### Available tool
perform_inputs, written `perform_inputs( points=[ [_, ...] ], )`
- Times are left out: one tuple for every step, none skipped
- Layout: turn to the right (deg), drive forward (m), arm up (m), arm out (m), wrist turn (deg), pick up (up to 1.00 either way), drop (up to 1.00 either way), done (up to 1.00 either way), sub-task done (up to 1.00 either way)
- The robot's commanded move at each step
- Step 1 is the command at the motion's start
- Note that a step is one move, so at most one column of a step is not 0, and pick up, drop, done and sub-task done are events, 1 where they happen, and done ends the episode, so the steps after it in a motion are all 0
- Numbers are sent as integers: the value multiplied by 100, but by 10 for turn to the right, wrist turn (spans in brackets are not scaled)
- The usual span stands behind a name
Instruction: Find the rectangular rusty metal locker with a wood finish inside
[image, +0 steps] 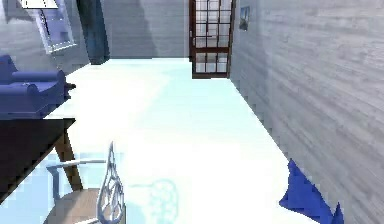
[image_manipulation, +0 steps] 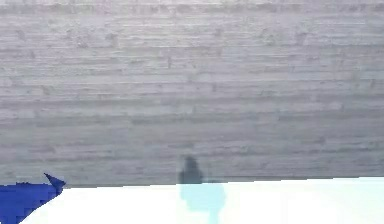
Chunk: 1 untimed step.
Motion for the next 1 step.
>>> perform_inputs(
  points=[
    [60, 0, 0, 0, 0, 0, 0, 0, 0]
  ],
)
